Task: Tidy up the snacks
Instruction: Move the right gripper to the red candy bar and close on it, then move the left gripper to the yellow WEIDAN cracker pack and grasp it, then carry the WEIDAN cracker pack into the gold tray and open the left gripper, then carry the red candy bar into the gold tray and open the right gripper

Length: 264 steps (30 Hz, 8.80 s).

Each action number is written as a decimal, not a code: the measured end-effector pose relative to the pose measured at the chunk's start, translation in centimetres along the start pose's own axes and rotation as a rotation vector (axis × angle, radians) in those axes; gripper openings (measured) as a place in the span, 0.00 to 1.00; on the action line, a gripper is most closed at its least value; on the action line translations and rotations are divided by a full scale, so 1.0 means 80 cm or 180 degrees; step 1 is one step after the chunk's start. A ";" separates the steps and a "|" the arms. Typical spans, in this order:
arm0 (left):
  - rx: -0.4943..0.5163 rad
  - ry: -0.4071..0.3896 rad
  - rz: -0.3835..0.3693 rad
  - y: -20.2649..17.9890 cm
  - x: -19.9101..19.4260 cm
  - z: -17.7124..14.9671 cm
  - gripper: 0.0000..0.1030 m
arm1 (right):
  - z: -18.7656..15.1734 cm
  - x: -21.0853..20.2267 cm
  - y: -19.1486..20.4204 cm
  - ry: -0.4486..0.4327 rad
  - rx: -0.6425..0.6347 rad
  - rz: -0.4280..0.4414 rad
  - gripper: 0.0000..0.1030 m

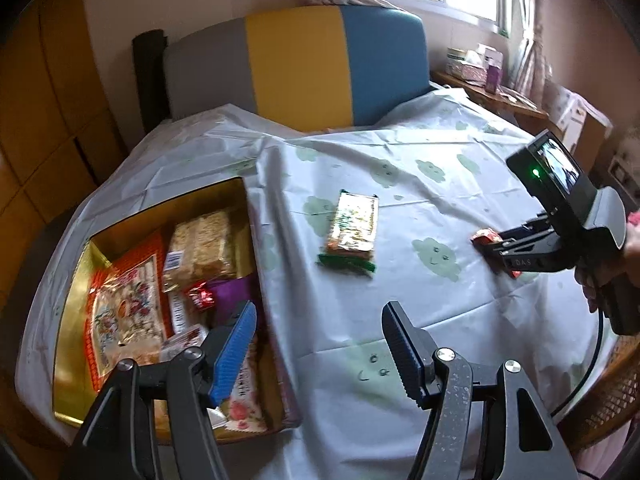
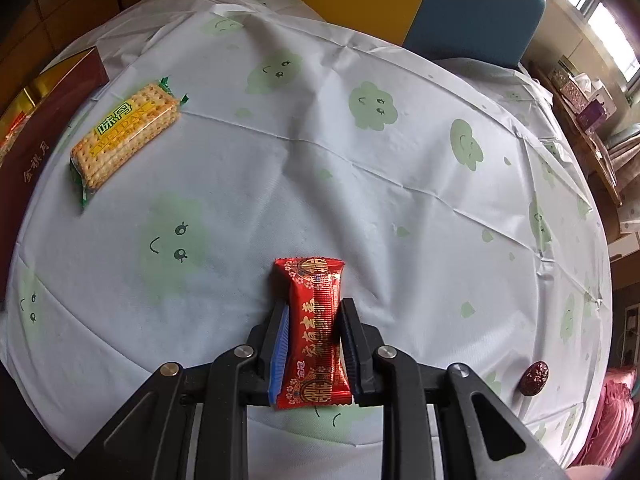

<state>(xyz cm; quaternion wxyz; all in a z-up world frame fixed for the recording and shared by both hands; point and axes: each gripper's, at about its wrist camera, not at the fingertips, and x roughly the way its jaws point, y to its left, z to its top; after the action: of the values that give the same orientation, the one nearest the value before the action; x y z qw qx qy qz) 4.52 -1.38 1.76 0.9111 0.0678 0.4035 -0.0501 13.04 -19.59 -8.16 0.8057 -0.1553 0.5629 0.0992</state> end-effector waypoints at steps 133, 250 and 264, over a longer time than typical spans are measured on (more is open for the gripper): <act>-0.0430 -0.0448 -0.0369 0.028 -0.032 -0.024 0.46 | -0.020 0.003 0.033 -0.0192 -0.0199 -0.0179 0.22; -0.1677 -0.0094 0.0865 0.228 -0.052 -0.096 0.57 | 0.064 -0.132 0.294 -0.0823 -0.0566 0.1337 0.21; -0.1711 -0.0059 0.0929 0.235 -0.048 -0.100 0.60 | 0.077 -0.071 0.366 -0.0511 -0.0680 0.1178 0.32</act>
<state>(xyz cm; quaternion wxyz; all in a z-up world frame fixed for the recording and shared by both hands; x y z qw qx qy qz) -1.12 18.63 0.87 0.8976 -0.1189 0.3799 0.1892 6.64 10.03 -4.94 0.7950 -0.1254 0.5021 0.3164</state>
